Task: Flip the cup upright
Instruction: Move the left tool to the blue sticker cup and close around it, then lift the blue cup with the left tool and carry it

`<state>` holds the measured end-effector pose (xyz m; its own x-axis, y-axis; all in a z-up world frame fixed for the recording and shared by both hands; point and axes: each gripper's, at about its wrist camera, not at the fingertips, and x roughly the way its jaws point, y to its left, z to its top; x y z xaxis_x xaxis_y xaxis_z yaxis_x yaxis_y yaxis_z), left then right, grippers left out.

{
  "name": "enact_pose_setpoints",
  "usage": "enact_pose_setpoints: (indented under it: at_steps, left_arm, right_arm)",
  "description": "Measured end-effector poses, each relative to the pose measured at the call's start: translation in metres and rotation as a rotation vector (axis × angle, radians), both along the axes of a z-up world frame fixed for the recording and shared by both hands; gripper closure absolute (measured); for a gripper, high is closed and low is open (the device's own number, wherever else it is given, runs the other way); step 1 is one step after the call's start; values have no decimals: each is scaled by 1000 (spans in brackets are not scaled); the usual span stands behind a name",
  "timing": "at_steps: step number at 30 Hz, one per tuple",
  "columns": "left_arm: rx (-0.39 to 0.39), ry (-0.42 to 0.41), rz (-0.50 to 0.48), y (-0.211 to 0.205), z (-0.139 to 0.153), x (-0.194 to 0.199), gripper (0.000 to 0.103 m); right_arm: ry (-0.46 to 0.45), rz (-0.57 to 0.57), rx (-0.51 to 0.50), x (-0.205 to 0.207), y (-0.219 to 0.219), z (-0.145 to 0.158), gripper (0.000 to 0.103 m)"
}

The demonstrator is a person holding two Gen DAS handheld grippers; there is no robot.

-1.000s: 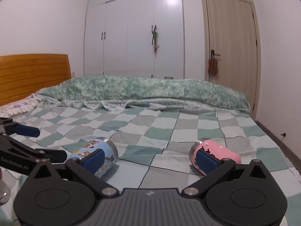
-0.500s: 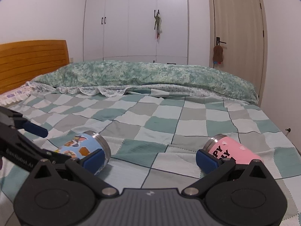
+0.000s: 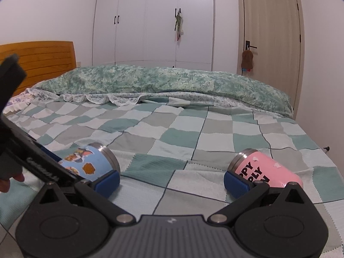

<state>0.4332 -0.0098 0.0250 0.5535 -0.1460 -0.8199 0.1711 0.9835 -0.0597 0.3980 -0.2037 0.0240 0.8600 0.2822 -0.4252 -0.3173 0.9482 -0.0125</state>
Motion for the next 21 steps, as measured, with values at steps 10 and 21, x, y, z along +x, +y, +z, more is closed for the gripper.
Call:
enact_pose_setpoints:
  at_steps: [10, 21]
  left_arm:
    - [-24, 86, 70, -5, -5, 6, 18]
    - [4, 54, 66, -10, 42, -50, 18]
  right_arm:
    - [19, 8, 51, -2, -14, -3, 0]
    - [-36, 36, 111, -48, -27, 36, 0]
